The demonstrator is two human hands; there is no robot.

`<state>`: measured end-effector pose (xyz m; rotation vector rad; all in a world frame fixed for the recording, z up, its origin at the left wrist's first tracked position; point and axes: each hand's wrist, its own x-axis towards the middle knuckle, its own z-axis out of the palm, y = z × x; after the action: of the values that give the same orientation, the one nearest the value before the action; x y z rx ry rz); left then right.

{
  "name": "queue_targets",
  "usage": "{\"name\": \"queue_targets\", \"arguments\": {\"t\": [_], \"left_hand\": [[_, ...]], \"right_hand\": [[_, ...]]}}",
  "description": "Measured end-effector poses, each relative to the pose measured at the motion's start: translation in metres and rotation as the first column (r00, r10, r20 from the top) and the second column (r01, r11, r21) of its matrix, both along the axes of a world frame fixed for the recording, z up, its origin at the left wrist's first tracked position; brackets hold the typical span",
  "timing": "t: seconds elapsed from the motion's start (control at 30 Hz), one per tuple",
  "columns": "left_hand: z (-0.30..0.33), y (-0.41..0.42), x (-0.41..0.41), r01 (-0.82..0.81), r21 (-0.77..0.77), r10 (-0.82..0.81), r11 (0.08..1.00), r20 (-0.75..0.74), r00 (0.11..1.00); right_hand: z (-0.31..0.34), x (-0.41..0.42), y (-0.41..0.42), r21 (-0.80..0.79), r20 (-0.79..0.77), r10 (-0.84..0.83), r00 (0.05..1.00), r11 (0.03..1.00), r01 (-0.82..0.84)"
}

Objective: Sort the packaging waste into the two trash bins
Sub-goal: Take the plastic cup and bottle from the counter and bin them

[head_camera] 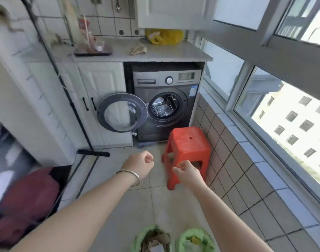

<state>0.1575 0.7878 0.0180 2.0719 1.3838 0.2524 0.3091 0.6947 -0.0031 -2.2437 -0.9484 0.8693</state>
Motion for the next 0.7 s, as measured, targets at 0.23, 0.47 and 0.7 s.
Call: {"name": "queue_targets", "arguments": {"t": [0.23,0.47,0.7], "left_hand": [[0.01,0.08,-0.103,-0.153,-0.065,0.155,0.986,0.035,0.987],[0.033,0.215,-0.16,-0.179,-0.018,0.18,0.984,0.108,0.978],[0.06,0.308,-0.189,-0.167,0.02,0.162,0.986,0.14,0.977]], "right_hand": [[0.017,-0.075,0.095,0.011,-0.014,0.155,0.988,0.988,-0.155],[0.041,-0.14,0.23,0.094,0.024,0.16,0.987,0.982,-0.162],[0.058,-0.173,0.325,0.174,-0.03,0.152,0.988,0.974,-0.145]]}}
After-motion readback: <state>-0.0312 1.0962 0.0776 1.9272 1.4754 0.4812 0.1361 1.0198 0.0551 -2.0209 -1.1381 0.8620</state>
